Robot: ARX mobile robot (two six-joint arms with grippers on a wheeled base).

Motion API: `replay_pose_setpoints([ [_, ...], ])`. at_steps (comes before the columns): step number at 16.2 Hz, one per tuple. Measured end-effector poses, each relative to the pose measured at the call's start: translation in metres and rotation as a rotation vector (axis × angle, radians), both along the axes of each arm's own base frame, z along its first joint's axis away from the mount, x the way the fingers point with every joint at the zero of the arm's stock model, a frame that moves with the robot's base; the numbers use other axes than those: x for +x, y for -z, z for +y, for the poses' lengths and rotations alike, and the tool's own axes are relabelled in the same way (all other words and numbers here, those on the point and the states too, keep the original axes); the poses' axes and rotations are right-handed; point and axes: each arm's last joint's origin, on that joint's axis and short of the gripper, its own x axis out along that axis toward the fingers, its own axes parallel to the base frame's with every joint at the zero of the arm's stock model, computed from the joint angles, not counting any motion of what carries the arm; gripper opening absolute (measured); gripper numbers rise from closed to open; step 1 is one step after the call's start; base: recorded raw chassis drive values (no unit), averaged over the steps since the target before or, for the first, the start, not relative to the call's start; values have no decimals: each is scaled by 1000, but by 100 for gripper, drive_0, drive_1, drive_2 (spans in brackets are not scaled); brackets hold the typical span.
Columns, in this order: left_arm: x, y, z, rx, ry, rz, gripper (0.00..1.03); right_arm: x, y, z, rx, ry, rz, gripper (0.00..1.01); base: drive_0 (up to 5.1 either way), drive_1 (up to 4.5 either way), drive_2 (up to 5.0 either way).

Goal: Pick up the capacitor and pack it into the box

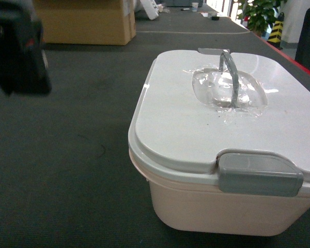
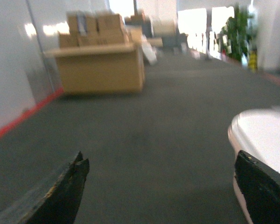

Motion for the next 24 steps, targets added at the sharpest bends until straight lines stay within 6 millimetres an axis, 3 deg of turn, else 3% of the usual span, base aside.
replay_pose_setpoints([
  [4,-30,12,35,-48,-23,94,53,0,0,0,0,0,0,98,0,0,0],
  [9,-57,24,59,-66,-10,99,1,0,0,0,0,0,0,98,0,0,0],
  [16,-80,41,82,-68,-27,112,2,0,0,0,0,1,0,98,0,0,0],
  [24,-99,35,81,-67,-3,81,2,0,0,0,0,0,0,98,0,0,0],
])
